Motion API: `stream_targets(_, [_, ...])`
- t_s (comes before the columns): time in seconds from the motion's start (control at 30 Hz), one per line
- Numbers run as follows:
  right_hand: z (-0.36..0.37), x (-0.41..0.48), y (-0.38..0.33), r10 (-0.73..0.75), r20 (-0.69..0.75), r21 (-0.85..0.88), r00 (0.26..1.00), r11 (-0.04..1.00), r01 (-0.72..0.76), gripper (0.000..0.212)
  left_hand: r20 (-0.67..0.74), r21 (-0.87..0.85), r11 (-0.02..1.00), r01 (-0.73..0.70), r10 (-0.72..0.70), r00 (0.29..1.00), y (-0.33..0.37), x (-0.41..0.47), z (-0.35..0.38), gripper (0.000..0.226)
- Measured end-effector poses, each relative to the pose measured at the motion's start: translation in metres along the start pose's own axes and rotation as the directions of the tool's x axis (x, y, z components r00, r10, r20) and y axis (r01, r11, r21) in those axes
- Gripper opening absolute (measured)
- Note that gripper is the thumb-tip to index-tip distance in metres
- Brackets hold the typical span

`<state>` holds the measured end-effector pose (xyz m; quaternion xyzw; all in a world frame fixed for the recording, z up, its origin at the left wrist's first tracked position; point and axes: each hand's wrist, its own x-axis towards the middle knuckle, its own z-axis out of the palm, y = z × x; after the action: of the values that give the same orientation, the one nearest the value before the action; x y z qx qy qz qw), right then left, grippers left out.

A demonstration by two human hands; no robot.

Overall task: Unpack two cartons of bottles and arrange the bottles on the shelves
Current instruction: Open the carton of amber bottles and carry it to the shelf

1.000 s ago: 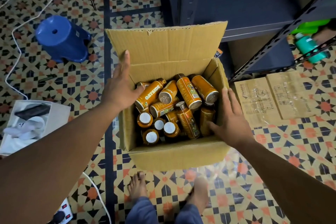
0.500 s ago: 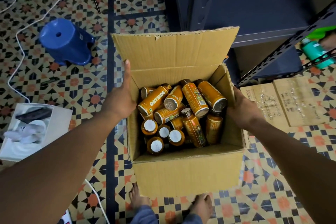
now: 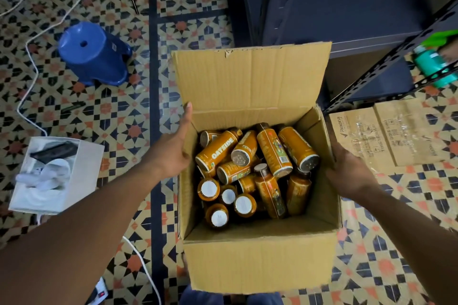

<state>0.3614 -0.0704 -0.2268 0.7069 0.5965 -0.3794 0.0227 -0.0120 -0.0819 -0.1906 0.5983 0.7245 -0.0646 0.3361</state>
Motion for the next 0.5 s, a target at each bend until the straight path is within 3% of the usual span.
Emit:
stream_targets(0.33, [0.016,-0.01,0.0,0.082,-0.017,-0.055,0.996,0.995,-0.083,0.09,-0.132,-0.131,0.987,0.087,-0.105,0.986,-0.005,-0.009,0.03,0.113])
stream_targets(0.5, [0.019,-0.008,-0.004,0.105,-0.065,-0.128,0.992,0.985,-0.113,0.091,-0.144,-0.097,0.989,0.11,-0.123,0.982,-0.007,-0.006,0.038,0.075])
